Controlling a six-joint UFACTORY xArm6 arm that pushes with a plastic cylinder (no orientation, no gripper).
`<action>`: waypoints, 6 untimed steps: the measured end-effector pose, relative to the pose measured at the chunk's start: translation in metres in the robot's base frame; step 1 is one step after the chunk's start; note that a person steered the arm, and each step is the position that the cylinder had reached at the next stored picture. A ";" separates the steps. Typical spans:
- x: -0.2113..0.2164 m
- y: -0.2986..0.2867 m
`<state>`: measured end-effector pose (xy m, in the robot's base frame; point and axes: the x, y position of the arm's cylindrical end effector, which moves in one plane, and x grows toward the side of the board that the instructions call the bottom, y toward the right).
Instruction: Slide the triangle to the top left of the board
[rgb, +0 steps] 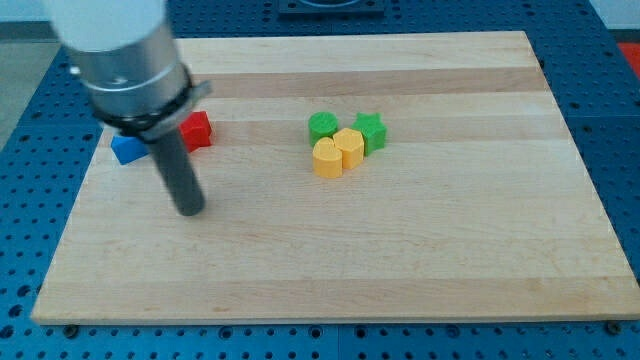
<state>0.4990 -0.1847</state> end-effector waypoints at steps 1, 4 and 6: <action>-0.003 -0.054; -0.075 -0.087; -0.087 -0.089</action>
<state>0.4117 -0.2737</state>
